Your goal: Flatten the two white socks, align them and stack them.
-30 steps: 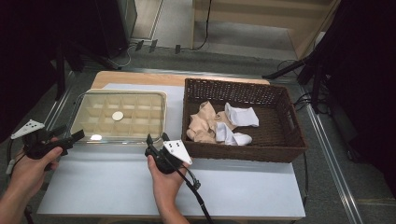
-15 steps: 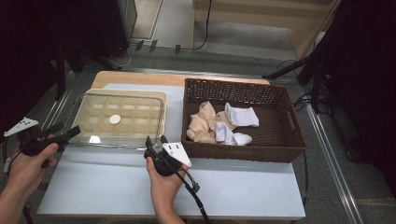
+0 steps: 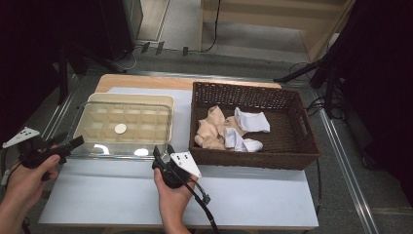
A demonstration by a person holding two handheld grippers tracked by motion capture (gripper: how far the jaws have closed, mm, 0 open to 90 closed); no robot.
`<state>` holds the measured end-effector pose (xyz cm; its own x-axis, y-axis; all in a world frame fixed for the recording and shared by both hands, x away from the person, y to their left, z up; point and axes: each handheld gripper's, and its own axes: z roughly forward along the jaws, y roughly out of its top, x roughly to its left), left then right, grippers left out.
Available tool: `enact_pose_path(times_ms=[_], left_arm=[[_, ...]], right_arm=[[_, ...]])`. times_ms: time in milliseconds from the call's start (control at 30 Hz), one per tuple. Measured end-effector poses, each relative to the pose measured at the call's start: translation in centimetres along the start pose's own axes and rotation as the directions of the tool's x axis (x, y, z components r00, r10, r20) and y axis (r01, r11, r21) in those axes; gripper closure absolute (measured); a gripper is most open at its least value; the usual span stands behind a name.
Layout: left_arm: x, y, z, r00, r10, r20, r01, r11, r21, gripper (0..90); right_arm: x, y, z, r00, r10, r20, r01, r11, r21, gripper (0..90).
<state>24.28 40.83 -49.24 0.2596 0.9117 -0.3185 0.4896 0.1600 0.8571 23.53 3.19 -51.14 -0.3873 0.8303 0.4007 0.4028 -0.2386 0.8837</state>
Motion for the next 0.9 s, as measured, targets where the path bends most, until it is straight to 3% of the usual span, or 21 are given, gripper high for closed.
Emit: enact_pose_path(times_ms=[200,300,433,600,767,900], left_arm=[[-0.9,-0.9,-1.1,0.9998,0.018,-0.006,-0.018,0.9997,-0.016,27.8],[-0.9,-1.1,-1.1,0.9997,0.023,0.002,-0.023,0.9997,0.000,25.7],[-0.5,-0.7,-0.7,0.9999,0.013,-0.009,-0.013,0.9998,-0.017,22.5],[0.5,0.5,0.8,1.0000,0.004,-0.003,-0.004,1.0000,0.002,20.0],[0.7,0.5,2.2,0.9998,0.016,0.009,-0.016,0.9999,0.004,17.4],[0.7,0.7,2.4,0.9993,0.018,0.033,-0.018,0.9998,0.004,25.0]], right_arm=[[0.3,-0.6,-1.8,0.9999,0.005,-0.013,-0.005,1.000,0.010,53.5],[0.2,-0.9,-2.1,0.9997,-0.013,-0.022,0.014,1.000,0.010,52.0],[-0.4,-0.5,-1.3,0.9988,0.035,-0.034,-0.035,0.999,0.004,49.0],[-0.9,0.3,0.4,0.9994,0.030,-0.019,-0.030,1.000,0.009,48.9],[-1.0,0.6,1.4,0.9991,0.037,-0.018,-0.037,0.999,0.011,49.8],[-1.1,0.6,1.7,0.9976,0.066,-0.021,-0.066,0.998,-0.001,50.6]])
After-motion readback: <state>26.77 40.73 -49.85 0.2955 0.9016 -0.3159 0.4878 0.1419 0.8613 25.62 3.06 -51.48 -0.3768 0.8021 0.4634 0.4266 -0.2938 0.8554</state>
